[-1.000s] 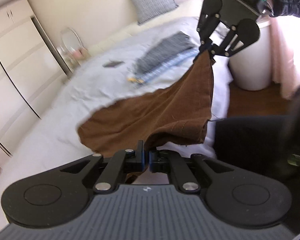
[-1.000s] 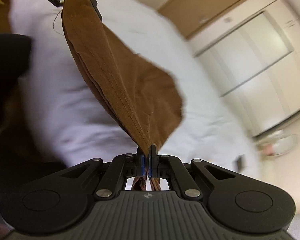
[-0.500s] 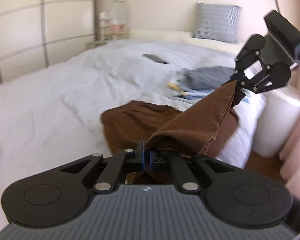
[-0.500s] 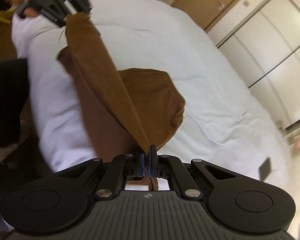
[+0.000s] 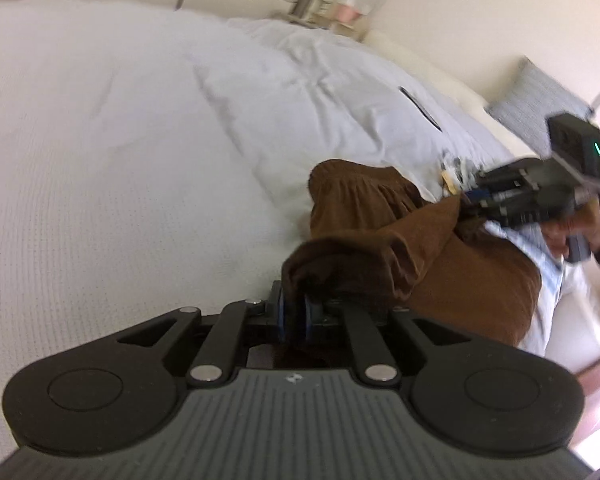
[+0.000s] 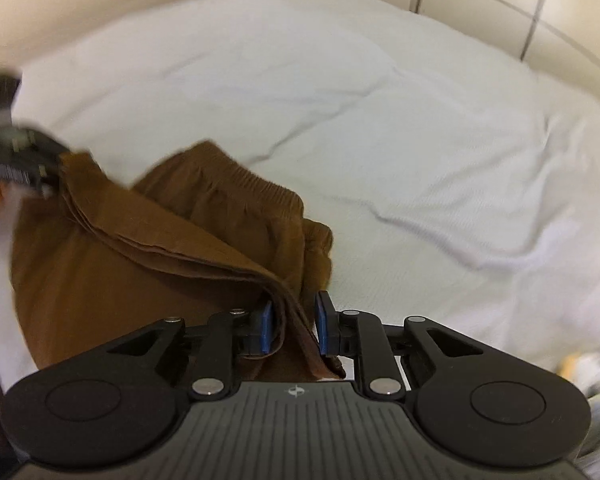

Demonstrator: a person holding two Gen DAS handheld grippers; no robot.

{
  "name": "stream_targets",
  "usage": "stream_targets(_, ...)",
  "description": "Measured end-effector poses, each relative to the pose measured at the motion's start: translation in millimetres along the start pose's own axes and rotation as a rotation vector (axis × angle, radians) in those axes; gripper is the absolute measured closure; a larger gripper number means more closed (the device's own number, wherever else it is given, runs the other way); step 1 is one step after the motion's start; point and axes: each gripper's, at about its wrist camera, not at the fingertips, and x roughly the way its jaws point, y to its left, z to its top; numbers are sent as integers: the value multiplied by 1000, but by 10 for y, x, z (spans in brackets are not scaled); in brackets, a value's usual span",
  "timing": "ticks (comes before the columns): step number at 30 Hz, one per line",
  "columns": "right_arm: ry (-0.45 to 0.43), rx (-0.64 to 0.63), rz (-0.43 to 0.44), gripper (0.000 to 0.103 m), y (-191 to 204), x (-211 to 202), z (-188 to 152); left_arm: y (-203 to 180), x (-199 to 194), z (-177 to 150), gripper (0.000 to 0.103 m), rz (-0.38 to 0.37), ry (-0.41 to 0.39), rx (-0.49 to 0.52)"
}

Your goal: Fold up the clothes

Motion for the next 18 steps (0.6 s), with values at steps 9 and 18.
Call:
stream_targets(9, -176, 350, 74, 55, -410, -334, -240, 225, 84, 88, 98, 33, -20, -196)
stream_targets(18, -325, 631, 171, 38, -571, -605, -751, 203, 53, 119, 95, 30, -12, -176)
